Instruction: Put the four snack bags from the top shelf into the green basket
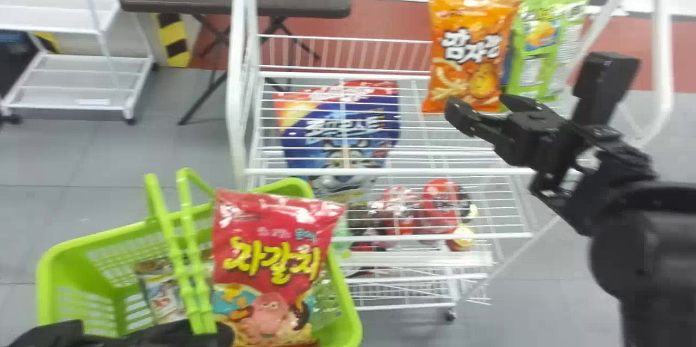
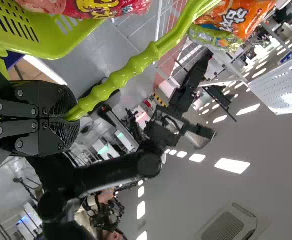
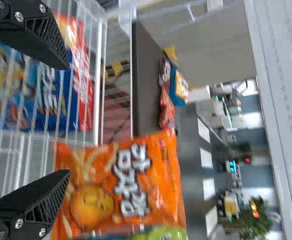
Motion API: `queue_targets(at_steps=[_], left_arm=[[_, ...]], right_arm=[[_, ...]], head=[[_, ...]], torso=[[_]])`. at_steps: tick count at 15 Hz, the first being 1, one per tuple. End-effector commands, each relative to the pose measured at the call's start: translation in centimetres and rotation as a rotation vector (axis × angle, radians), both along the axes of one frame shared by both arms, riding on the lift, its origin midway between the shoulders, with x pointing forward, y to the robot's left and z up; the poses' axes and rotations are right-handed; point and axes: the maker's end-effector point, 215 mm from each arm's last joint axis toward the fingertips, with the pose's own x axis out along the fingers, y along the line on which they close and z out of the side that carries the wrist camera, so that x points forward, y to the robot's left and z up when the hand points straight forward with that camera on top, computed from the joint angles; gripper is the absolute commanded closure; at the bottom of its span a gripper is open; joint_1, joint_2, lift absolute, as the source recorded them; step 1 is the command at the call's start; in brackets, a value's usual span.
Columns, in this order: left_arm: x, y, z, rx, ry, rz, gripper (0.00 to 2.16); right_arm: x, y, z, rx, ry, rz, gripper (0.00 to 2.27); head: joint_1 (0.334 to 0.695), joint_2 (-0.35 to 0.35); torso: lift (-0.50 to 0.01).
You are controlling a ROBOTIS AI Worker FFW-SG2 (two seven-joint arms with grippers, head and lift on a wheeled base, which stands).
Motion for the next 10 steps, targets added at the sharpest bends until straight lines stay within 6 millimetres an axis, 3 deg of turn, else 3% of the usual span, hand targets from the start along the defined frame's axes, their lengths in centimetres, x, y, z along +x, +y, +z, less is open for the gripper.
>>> queue_targets(at_steps=[1, 3, 5, 8, 10], left_arm=[[-0.5, 0.1, 0.0, -0.007, 0.008, -0.005, 2.15], [-0.6, 0.2, -0.3, -0.007, 0.016, -0.001, 2.15], [-0.9, 0.2, -0.5, -0.007, 0.024, -0.001, 2.15], [-1.2, 0.2, -0.6, -0.006, 0.023, -0.001, 2.15], [-1.5, 0.1, -0.7, -0.008, 0.026, 0.000, 2.15]], right_arm=[[4.6, -3.5, -2.4, -0.045, 0.008, -0.065, 0.08], [8.0, -5.2, -2.7, -0.076, -0.057, -0.097, 0.08], [10.4, -6.1, -5.2, -0.067, -0.008, -0.117, 0.08], [12.2, -5.4, -8.1, -0.069, 0.049, -0.107, 0.08], [13.2, -4.1, -8.0, -0.080, 0.034, -0.083, 0.14]], head=[[0.695, -0.199], [0.695, -0.236], [0.695, -0.249], [0.695, -0.254], [0.695, -0.247]], torso=[[-0.003], [-0.003], [-0.003], [-0.003], [-0.003]])
